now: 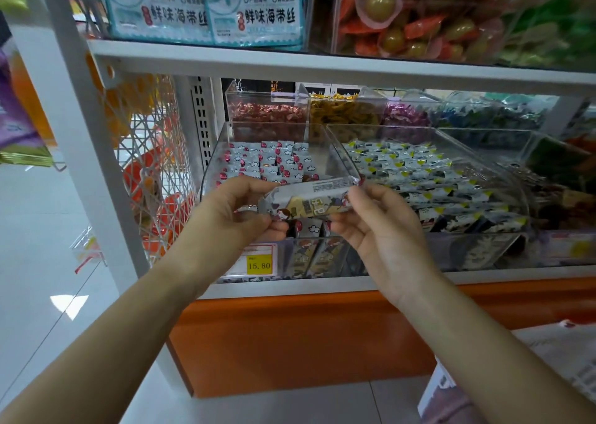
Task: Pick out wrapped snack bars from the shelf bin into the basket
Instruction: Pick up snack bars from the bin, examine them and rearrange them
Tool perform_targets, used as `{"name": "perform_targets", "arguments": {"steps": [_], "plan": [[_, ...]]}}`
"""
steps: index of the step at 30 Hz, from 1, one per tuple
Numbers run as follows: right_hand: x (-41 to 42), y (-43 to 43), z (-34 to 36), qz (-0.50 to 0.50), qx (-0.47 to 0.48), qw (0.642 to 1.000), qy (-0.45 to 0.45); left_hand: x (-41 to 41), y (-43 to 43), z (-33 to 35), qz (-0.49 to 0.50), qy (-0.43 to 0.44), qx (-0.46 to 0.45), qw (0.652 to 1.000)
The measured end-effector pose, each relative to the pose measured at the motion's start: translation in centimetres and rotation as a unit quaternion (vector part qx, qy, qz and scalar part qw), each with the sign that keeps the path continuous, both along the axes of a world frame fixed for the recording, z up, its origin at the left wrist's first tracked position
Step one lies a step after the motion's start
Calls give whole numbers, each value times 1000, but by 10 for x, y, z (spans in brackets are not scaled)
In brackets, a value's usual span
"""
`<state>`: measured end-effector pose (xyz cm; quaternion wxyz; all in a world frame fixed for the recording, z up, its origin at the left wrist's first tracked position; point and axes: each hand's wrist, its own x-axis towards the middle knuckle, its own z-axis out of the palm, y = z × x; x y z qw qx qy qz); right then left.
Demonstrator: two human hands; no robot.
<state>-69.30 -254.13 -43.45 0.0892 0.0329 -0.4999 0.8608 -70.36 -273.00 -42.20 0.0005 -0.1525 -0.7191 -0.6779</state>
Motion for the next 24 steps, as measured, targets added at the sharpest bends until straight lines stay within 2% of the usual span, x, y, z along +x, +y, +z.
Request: {"name": "perform_targets", "arguments": {"steps": [2, 6, 10, 16, 20, 24], "plan": [[-1, 0, -2, -16, 33, 999, 10, -2, -1, -1, -10, -25, 7, 1000], [-2, 1, -2, -22, 78, 997, 15, -3, 1, 0, -28, -86, 81, 993], [-2, 0, -4, -5, 68, 998, 1, -5, -1, 0, 37, -27, 14, 999], [-2, -1, -4, -35, 130, 991, -1, -2, -1, 0, 21, 29, -107, 994], [0, -1, -4, -51, 184, 981, 14, -2, 2, -1, 22, 32, -118, 992], [1, -4, -4, -70, 183, 980, 10, 0, 7, -1, 21, 8, -59, 998]]}}
